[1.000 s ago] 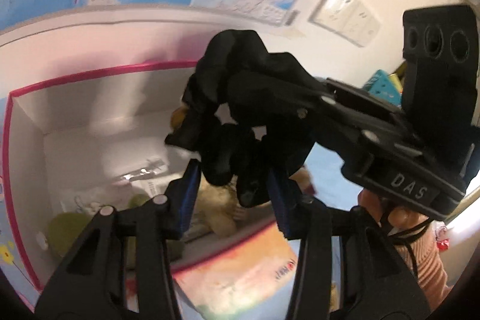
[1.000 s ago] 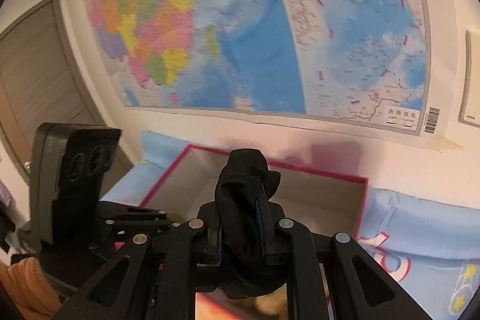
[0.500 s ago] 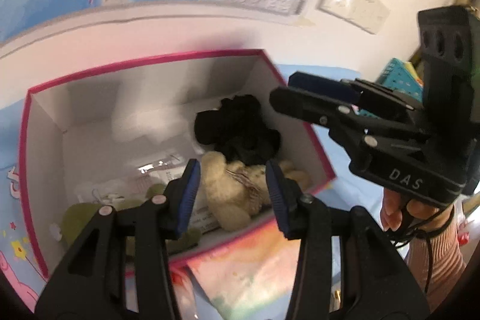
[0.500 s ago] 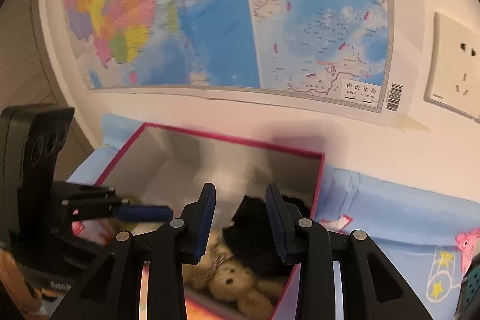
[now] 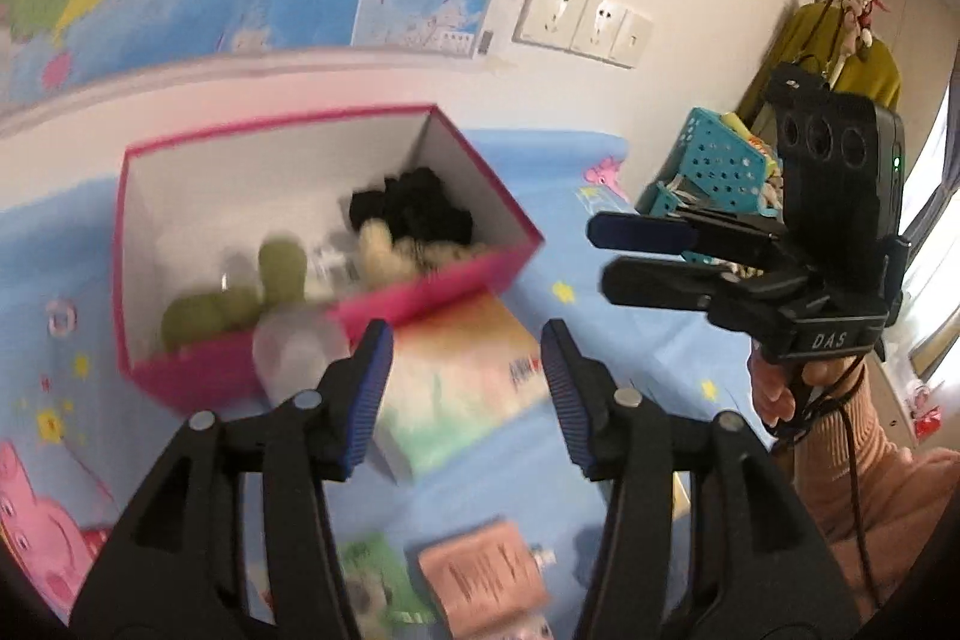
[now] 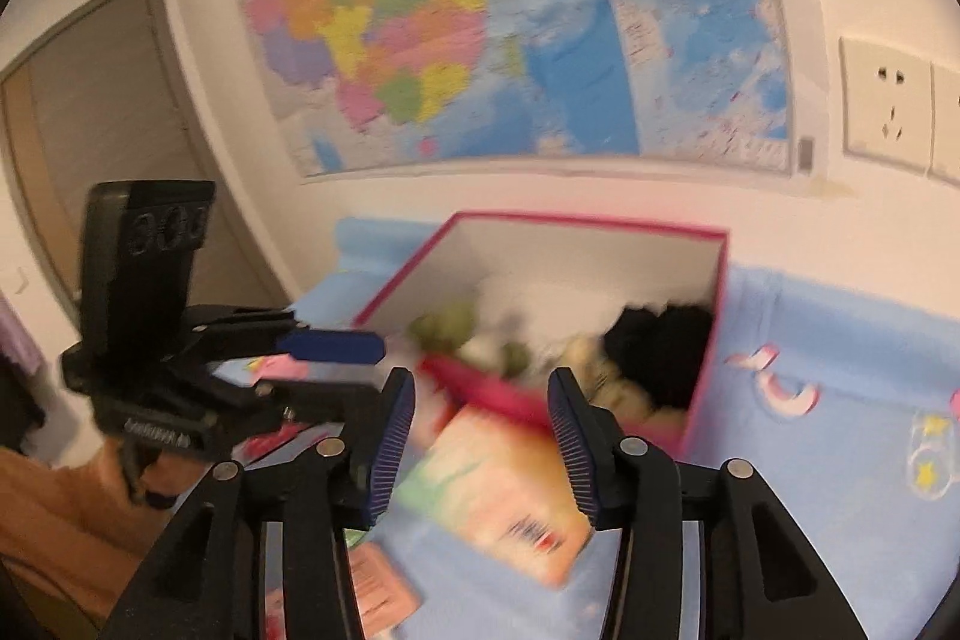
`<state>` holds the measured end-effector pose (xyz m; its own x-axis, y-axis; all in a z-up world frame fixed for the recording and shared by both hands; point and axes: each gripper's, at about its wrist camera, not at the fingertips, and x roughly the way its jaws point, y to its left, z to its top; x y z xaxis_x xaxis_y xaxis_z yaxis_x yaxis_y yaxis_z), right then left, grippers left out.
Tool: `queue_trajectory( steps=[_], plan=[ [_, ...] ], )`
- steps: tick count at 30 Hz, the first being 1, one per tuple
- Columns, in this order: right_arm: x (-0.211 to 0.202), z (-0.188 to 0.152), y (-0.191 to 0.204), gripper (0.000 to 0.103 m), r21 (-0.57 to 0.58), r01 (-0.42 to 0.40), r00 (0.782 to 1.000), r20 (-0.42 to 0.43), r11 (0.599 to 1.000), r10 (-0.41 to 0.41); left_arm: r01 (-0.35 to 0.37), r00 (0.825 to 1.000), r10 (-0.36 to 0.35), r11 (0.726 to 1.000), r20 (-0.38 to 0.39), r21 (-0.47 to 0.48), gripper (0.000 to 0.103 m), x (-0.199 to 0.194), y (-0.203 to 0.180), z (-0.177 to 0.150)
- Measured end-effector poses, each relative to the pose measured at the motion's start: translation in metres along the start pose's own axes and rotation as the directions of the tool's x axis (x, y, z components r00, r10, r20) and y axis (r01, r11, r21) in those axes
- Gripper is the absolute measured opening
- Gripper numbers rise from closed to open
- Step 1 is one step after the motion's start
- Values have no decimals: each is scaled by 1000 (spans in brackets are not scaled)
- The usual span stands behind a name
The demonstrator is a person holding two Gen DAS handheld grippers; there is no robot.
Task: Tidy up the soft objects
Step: 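Move the right gripper to the white-and-green cotton bag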
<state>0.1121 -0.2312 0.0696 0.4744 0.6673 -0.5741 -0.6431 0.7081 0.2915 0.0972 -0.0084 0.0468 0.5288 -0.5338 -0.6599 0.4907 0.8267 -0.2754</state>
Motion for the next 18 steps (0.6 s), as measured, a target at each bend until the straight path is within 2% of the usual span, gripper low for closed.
queue_trajectory(
  steps=[6, 11, 18],
  plan=[
    [-5, -46, 24, 49, 9, -42, 996, -74, 999, 43, -7, 999, 5, 999, -41, -46, 54, -11, 11, -51],
    [1, -77, 30, 49, 60, -67, 989, -126, 996, 74, -56, 994, 48, 995, -100, -81, 54, -15, 21, -92],
    [7, -110, 34, 49, 118, -67, 980, -179, 991, 88, -42, 992, 27, 991, -122, -129, 54, -20, 23, -125]
  ],
)
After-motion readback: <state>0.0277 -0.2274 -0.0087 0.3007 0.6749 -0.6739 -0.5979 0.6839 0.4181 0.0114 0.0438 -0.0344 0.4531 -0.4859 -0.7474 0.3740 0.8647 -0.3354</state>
